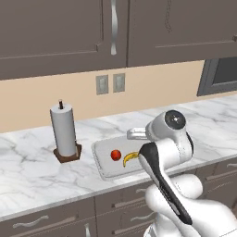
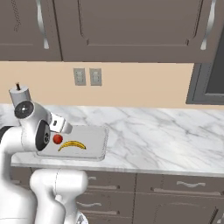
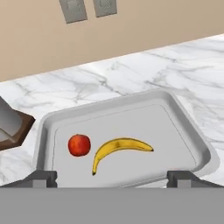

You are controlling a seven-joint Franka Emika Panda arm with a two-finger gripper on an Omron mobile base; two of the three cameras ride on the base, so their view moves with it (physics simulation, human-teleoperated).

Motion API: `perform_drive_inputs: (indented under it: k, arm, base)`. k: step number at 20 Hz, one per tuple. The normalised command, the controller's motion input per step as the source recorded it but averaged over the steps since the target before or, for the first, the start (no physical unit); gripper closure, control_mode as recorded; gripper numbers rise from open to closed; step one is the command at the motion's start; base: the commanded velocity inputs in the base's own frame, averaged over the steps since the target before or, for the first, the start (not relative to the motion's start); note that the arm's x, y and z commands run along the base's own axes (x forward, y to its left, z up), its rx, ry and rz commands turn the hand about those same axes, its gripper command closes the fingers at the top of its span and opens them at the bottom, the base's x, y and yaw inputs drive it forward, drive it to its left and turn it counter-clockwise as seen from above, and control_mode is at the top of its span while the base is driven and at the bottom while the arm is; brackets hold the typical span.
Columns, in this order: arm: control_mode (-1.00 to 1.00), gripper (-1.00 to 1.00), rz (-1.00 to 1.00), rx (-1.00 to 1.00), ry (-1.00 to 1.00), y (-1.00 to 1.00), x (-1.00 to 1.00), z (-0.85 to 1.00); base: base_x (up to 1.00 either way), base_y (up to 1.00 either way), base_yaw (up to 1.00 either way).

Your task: Pick the apple and banana from the fridge and place them inside the tupperware on the counter.

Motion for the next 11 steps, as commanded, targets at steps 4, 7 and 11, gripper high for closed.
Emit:
perform_drive_inputs:
  k: [4, 7, 11]
  arm:
    - [-1.00, -1.00, 0.00, 0.10, -0.02, -0.24, -0.45, 0.47]
    - [-1.00, -1.00, 0.00, 0.10, 0.00, -0.25, -0.48, 0.46]
    - [-1.00, -1.00, 0.00, 0.09, -0.03, -0.25, -0.59, 0.36]
  base:
    - [0.00, 0.00, 0.00]
    - [0.00, 0.00, 0.00]
    - [0.00, 0.00, 0.00]
